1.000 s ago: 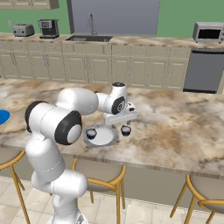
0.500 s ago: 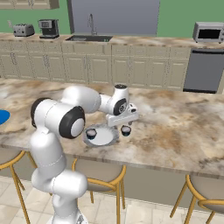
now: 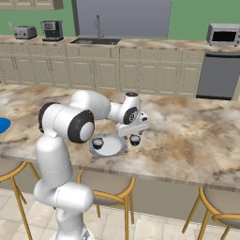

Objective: Place two yogurt containers on each plate.

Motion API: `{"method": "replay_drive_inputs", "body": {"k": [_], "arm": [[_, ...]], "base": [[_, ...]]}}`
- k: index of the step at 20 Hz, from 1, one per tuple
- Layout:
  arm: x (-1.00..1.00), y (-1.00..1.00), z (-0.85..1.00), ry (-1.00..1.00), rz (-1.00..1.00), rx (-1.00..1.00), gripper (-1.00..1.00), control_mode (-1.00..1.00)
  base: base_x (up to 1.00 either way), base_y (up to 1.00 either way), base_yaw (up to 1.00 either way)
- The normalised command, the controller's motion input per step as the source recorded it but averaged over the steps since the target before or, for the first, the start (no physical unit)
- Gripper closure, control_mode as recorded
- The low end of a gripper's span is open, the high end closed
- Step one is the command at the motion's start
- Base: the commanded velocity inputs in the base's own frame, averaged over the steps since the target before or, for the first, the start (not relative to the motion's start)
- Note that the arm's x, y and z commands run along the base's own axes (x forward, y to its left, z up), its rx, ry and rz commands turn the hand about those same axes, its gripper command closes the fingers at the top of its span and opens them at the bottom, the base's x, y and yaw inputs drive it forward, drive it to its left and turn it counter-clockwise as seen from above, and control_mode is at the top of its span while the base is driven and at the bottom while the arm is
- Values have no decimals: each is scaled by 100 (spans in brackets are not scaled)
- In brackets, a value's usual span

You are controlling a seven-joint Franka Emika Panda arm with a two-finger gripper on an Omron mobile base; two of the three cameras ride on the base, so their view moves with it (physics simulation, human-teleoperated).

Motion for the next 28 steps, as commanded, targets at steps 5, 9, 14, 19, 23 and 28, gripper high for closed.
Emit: {"method": "replay_drive_inputs", "body": {"k": [5,9,14,19,23,28], "arm": [[20,-6,-15,2,5,0,-100,-100],[14,-7,-13,0,6,0,-100,-100],[0,-4,-9,0,6,0,-100,-100],[0,0,-16,2,3,0,-100,-100],[0,0,-16,1,0,0,-100,-100],[0,0,-18,3,0,0,-100,-100]], "base": [[0,0,0],[0,0,0],[0,0,0],[0,0,0],[0,0,0],[0,0,0]]}}
